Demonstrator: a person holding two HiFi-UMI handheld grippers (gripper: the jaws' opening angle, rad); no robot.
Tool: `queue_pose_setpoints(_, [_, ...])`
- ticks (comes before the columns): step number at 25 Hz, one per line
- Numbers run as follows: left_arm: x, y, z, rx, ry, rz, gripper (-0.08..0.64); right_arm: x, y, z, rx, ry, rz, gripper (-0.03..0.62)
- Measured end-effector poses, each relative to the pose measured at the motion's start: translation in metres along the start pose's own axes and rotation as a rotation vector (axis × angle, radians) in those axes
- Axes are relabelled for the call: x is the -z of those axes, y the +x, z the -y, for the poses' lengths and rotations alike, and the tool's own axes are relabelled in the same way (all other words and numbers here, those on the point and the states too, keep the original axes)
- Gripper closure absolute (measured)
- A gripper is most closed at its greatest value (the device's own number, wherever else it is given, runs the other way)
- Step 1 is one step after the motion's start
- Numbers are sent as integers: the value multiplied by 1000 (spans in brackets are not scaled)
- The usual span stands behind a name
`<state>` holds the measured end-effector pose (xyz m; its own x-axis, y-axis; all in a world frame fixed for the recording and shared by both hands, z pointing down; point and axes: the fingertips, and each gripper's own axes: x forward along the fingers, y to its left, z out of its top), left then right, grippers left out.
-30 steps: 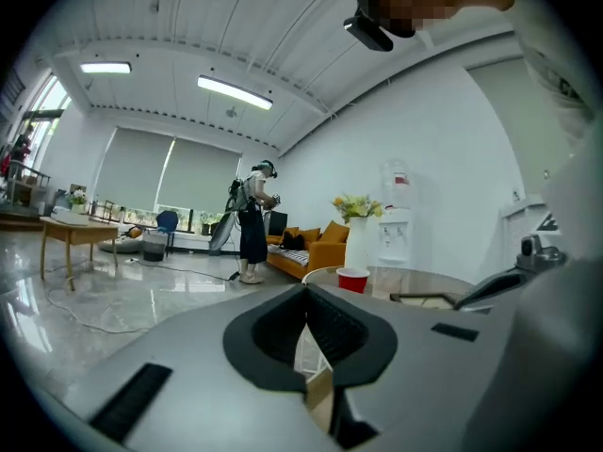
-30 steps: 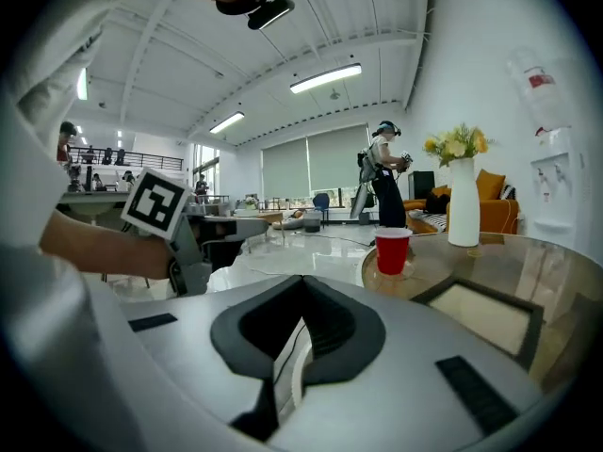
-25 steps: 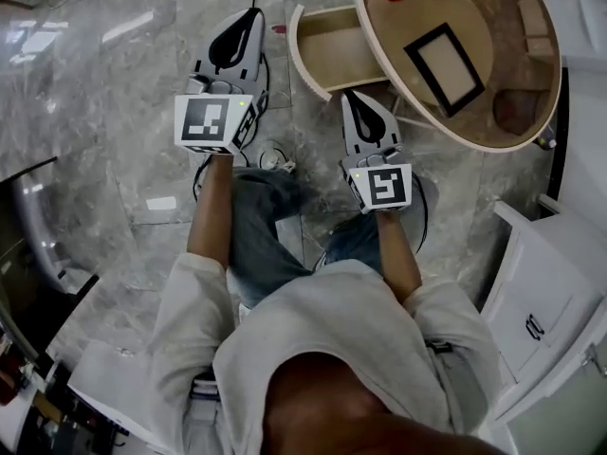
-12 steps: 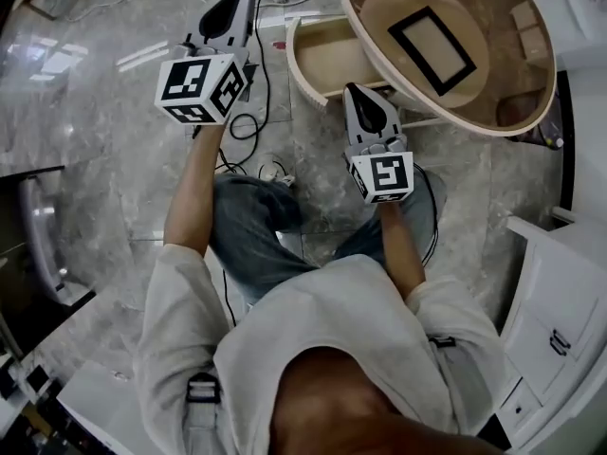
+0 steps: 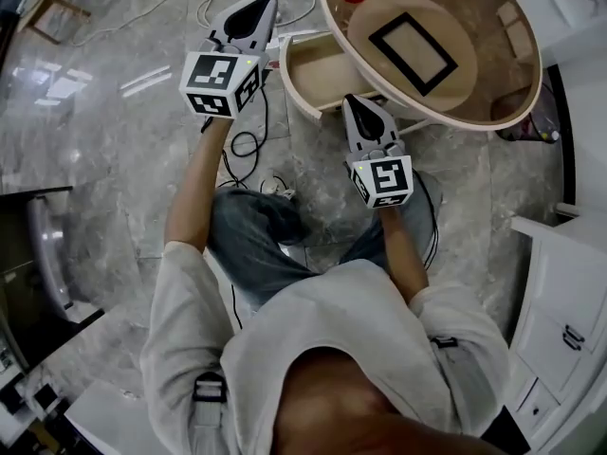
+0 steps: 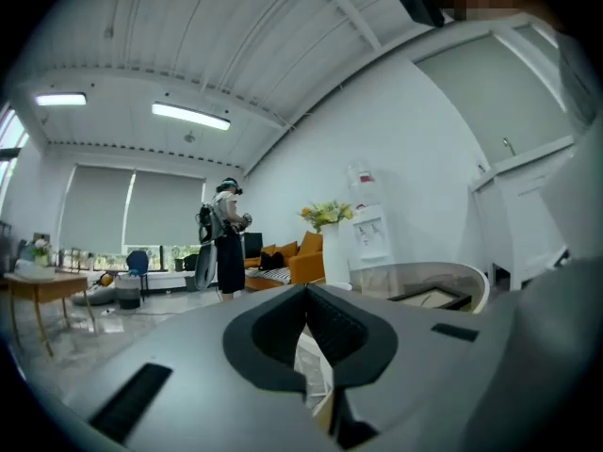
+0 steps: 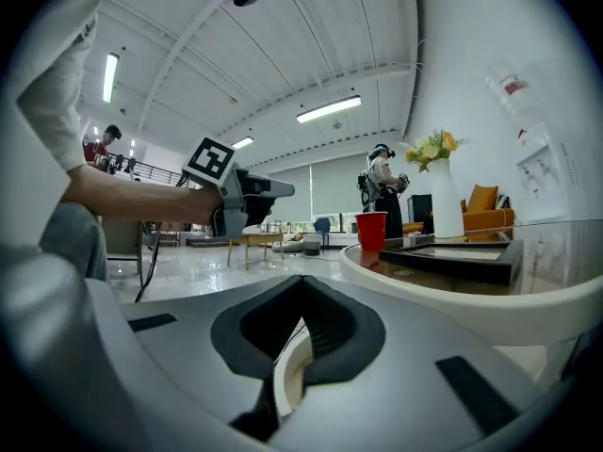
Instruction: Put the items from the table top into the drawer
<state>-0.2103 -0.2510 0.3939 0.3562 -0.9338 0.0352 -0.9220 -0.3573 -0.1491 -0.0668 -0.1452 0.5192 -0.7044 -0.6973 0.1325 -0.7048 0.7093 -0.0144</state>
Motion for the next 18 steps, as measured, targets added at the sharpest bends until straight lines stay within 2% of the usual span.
queue_pose_setpoints(3, [-3, 28, 18, 70, 135, -29, 545, -3, -3, 1, 1, -1, 5, 569])
queue_pose_setpoints(7, [7, 61, 47, 165, 352, -89, 544, 0, -12, 4, 8, -5, -3, 569])
queue_pose_setpoints(15, [26, 107, 77, 278, 842, -181, 543, -1, -27, 6, 22, -15, 0, 569])
queue_pose_setpoints(18, [27, 117, 86, 318, 965, -200, 540, -2, -33, 8, 36, -11, 6, 569])
